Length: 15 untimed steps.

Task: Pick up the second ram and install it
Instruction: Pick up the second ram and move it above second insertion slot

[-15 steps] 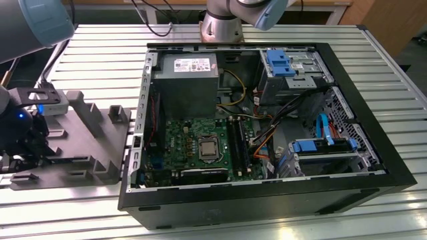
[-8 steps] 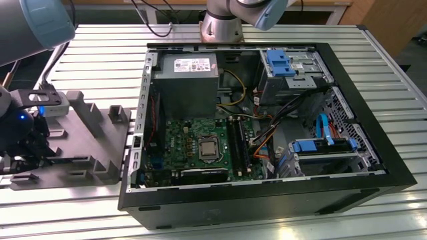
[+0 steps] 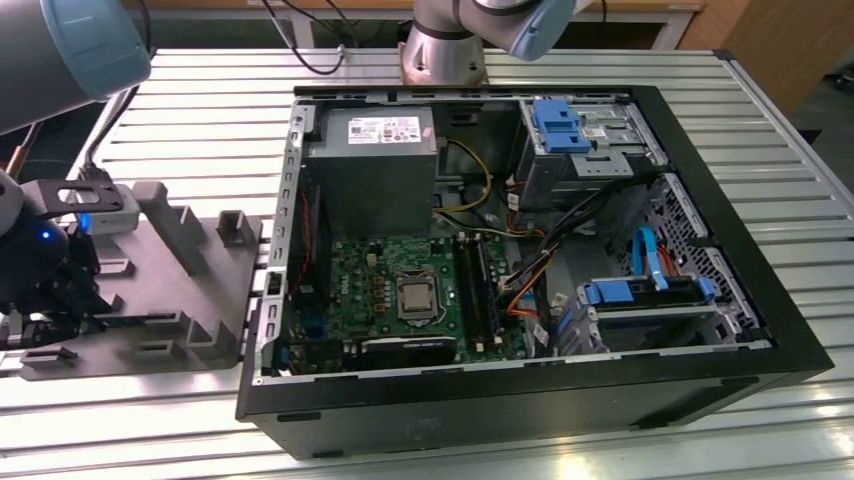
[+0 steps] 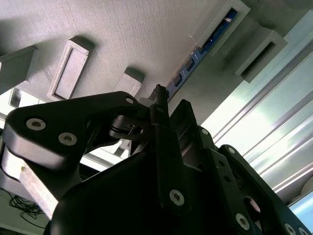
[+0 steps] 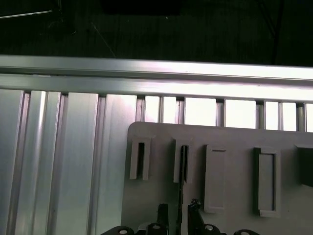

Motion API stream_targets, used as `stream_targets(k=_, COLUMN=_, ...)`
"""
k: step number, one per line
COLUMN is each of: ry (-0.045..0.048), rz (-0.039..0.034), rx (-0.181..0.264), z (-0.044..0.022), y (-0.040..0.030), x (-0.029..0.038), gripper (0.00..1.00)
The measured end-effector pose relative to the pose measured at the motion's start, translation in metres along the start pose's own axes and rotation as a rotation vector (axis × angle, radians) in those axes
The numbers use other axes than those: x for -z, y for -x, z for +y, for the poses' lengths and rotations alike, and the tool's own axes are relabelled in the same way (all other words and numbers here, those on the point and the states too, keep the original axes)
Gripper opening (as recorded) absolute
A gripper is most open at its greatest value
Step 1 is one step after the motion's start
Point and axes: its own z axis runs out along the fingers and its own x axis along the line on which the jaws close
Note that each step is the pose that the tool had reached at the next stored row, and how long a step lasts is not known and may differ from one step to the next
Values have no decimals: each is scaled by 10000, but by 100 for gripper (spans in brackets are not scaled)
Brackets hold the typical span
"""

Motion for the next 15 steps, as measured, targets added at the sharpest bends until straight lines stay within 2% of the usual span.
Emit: stream_targets(k=15, ry=-1, rz=-1, rx=0, z=1, y=15, x=-3, gripper=30)
